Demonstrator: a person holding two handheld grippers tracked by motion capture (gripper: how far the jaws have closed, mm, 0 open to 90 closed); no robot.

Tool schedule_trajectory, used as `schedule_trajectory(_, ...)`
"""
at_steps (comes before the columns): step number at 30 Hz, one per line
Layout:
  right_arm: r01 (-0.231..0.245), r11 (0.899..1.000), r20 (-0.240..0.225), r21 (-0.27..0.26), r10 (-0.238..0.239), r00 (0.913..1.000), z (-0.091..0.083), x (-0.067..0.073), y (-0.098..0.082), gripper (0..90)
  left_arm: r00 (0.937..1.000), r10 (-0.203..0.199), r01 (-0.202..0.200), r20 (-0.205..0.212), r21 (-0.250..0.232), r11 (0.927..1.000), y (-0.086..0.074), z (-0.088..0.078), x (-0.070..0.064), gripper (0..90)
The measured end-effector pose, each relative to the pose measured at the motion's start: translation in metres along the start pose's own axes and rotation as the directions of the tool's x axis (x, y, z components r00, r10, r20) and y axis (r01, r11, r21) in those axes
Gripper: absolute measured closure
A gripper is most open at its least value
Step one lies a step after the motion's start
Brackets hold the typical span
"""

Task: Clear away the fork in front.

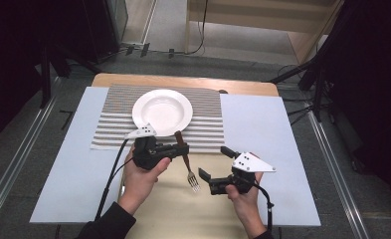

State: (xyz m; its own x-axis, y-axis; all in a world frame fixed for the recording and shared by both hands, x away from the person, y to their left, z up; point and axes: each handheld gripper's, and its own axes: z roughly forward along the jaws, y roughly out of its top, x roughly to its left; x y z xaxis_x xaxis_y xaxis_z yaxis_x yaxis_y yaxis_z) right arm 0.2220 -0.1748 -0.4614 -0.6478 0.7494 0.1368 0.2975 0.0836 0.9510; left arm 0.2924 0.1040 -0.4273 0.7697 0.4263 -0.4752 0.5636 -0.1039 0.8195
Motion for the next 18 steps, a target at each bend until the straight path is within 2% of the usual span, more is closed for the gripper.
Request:
schedule_trajectory(9, -0.036, 0.999, 0.105, -0.025, 0.038, 0.9937, -0.033, -0.033, -0.012, 0.0, 0.9996, -0.005, 0.005, 0.028, 0.003, 1.0000, -0.004, -0.016, 0.005, 79.4)
schedule_trajectory(13, -0.045, 0.998, 0.156, -0.032, 0.049, 0.9865, -0.050, -0.048, -0.020, 0.0, 0.9995, -0.012, 0.012, 0.029, -0.002, 0.9999, -0.007, -0.025, 0.007, 79.4)
schedule_trajectory(18, -0.063, 0.997, 0.221, -0.038, 0.070, 0.9728, -0.070, -0.065, -0.031, 0.0, 0.9994, -0.023, 0.023, 0.024, -0.012, 0.9996, -0.011, -0.038, 0.011, 79.4)
